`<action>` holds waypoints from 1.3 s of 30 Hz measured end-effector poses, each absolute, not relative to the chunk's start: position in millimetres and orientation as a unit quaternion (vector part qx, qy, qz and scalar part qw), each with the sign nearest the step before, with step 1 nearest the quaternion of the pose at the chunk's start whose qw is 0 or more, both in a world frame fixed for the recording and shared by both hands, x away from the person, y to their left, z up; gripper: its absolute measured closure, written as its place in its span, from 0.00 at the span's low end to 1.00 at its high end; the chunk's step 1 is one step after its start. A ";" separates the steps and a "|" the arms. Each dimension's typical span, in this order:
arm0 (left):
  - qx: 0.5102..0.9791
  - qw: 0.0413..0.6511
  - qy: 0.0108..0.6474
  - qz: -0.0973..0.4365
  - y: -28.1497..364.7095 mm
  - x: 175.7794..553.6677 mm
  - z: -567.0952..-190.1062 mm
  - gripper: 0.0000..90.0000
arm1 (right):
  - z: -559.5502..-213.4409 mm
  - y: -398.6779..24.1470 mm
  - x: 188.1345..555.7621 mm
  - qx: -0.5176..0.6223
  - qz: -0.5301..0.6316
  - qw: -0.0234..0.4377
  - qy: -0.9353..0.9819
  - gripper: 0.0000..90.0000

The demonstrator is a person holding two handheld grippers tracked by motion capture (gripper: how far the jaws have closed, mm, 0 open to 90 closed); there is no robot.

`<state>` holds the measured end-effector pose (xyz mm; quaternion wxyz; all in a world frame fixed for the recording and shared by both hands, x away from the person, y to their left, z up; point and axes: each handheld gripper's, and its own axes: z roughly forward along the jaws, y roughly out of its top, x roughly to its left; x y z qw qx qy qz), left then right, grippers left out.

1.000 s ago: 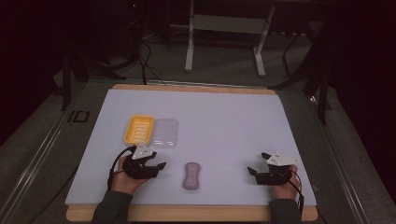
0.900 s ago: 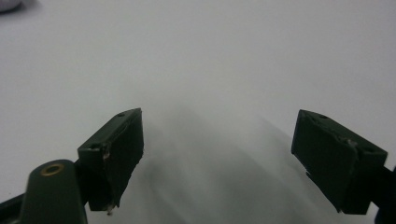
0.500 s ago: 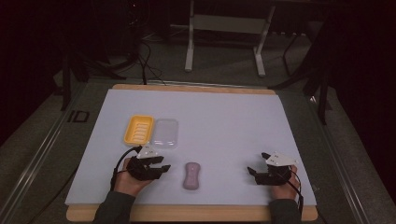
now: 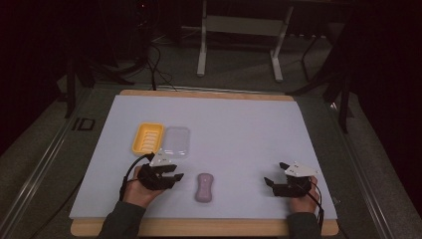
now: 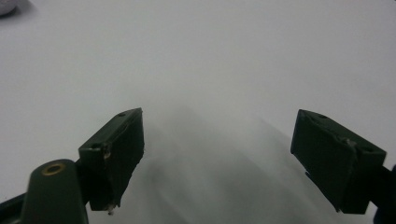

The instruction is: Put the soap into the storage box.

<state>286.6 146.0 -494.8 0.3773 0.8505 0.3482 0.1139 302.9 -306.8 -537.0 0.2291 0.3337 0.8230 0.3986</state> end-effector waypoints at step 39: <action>0.878 0.357 0.307 0.085 116.1 289.7 -502.6 0.93 | -536.8 -306.4 300.8 0.330 0.401 0.241 0.820 0.22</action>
